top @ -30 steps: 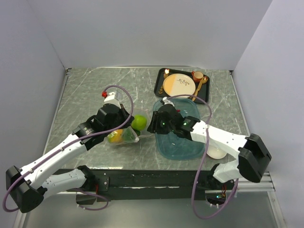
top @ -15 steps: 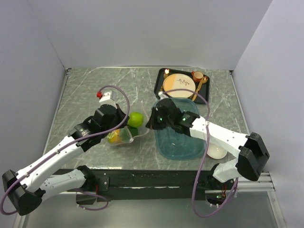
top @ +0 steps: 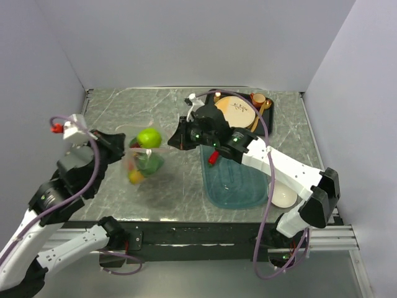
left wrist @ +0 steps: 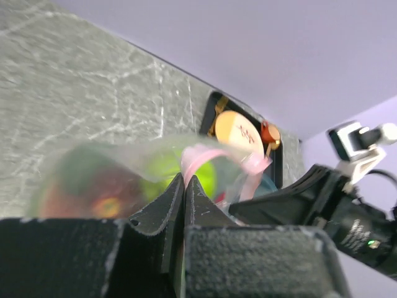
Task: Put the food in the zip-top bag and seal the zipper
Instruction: Adjust the zipper food storage bag at the center of the board.
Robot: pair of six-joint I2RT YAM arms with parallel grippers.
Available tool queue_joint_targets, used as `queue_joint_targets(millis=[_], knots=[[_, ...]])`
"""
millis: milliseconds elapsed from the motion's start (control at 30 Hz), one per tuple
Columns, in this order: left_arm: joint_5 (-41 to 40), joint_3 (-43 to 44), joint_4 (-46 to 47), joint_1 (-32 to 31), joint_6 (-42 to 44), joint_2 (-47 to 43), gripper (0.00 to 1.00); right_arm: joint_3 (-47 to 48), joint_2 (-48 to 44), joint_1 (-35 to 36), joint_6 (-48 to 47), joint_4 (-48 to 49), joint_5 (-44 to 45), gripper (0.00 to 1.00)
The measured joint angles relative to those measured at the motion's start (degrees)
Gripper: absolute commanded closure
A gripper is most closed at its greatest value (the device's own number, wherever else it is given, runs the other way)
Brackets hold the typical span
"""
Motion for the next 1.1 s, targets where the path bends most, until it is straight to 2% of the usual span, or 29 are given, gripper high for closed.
queue_joint_targets(millis=[100, 200, 333, 467, 600, 667, 733, 867, 900, 1100], knots=[[-2.0, 0.6, -1.2, 0.0, 0.7, -1.0, 0.92, -0.6, 1.3, 0.2, 0.2, 0.0, -1.4, 0.94], [-2.6, 0.5, -3.1, 0.0, 1.2, 0.6, 0.94, -1.1, 1.4, 0.8, 0.2, -0.1, -1.8, 0.90], [-2.4, -0.3, -4.2, 0.0, 1.1, 5.6, 0.99, -1.7, 1.3, 0.8, -0.3, -0.4, -1.4, 0.86], [0.3, -3.2, -4.3, 0.0, 0.7, 11.2, 0.99, -1.7, 1.5, 0.8, -0.7, -1.1, -1.5, 0.84], [3.7, -6.7, -2.1, 0.0, 0.7, 13.1, 0.99, -3.5, 1.8, 0.8, -0.3, -1.8, -0.4, 0.65], [4.8, -7.0, -1.4, 0.0, 0.7, 13.2, 0.99, -6.4, 1.4, 0.8, 0.1, -1.8, 0.5, 0.63], [6.1, -7.0, 0.0, 0.0, 0.8, 13.2, 0.99, -10.1, 0.7, 0.5, 0.2, -2.5, 1.9, 0.56], [9.0, -7.0, 2.4, 0.0, 0.9, 14.6, 0.99, -17.0, -2.8, -0.7, 0.9, -4.3, 4.5, 0.53], [9.7, -7.0, 2.8, 0.0, 0.9, 15.1, 0.99, -18.2, -3.8, -1.3, 1.1, -4.5, 5.0, 0.39], [14.3, -7.0, 5.7, 0.0, 1.0, 18.3, 0.99, -26.3, -16.8, -7.4, 2.7, -4.2, 7.2, 0.39]])
